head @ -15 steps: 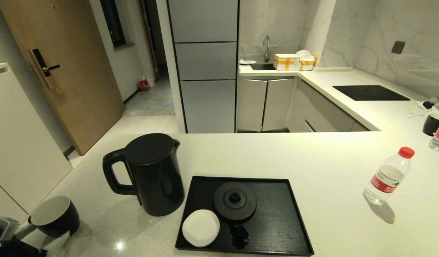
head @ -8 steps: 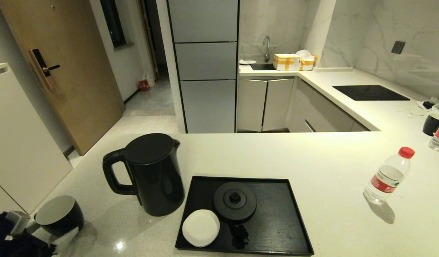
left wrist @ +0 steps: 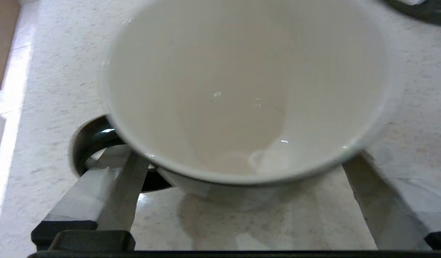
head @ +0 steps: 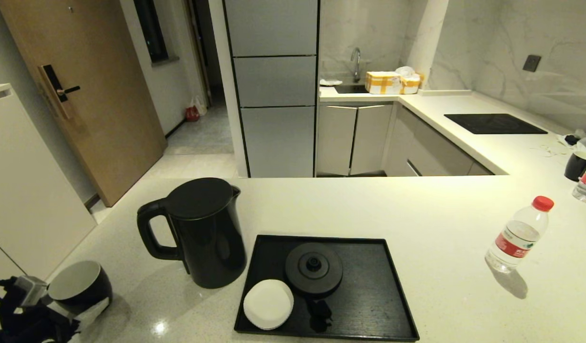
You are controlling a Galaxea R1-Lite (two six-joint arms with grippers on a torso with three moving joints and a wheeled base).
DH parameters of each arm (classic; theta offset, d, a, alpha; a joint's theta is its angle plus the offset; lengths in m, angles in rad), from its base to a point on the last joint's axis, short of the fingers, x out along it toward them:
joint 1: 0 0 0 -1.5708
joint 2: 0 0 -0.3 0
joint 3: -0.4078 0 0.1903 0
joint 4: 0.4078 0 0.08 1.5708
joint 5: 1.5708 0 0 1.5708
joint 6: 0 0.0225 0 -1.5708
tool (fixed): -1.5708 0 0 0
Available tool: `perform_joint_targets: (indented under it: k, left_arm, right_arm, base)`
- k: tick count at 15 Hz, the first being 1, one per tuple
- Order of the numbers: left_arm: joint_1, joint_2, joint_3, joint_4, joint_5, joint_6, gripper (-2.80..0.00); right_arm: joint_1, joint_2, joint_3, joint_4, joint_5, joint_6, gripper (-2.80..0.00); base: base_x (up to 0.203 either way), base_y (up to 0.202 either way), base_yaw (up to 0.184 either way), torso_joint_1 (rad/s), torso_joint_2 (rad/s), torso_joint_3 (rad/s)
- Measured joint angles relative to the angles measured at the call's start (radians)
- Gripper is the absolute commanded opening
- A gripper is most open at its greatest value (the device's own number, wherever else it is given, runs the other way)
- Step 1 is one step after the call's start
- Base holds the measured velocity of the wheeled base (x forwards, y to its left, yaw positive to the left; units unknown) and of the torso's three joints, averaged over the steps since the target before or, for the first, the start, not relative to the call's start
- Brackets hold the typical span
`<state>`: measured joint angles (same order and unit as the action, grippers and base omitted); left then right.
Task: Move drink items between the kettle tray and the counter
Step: Return the tea cup to its original position
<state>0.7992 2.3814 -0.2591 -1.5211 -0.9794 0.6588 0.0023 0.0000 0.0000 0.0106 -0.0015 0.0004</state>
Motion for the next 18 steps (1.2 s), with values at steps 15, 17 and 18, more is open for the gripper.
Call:
perform_joint_targets:
  k: [15,17,18]
  left_arm:
    - [-0.073,0.008,-0.062,0.000,0.084,-0.077,0.00]
    - [-0.073,0.008,-0.063,0.000,0.086,-0.077,0.00]
    - [-0.073,0.008,-0.062,0.000,0.087,-0.076,0.00]
  right_arm:
    - [0.001,0.000,0.000,0.000,0.000,0.000,-2.80]
    - [0.001,0.000,0.000,0.000,0.000,0.000,-2.80]
    - [0.001,0.000,0.000,0.000,0.000,0.000,-2.80]
  base:
    - [0.000,0.000,0.000,0.000,0.00,0.000]
    - [0.000,0.000,0.000,0.000,0.00,0.000]
    - [0.000,0.000,0.000,0.000,0.00,0.000]
